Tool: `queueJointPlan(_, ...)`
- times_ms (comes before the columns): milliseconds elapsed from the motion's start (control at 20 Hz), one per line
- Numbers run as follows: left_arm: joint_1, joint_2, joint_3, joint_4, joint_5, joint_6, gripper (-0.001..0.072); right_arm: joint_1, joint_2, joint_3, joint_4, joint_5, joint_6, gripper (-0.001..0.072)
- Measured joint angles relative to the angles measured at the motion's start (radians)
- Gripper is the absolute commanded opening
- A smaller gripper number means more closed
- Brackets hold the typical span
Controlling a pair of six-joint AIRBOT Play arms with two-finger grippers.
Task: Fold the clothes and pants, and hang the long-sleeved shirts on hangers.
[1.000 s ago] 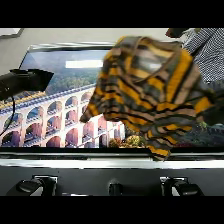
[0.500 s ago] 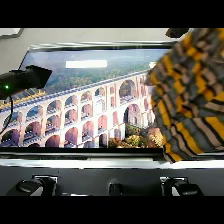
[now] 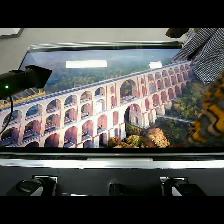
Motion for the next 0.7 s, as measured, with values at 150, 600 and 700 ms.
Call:
queueJointPlan(150,0.0,-0.008,0.0,0.0,0.0,0.0,0.0596,-0.087,-0.074,0.06,0.017,-0.027,0.008,0.0014)
queueJointPlan(600,0.0,-0.041,0.0,0.0,0.0,0.003,0.0596,-0.521,-0.13,0.097,0.217,-0.135,0.027,0.0015)
queueJointPlan(700,0.0,-0.049,0.0,0.0,0.0,0.003,0.0597,-0.576,-0.132,0.098,0.22,-0.191,0.065,0.0014)
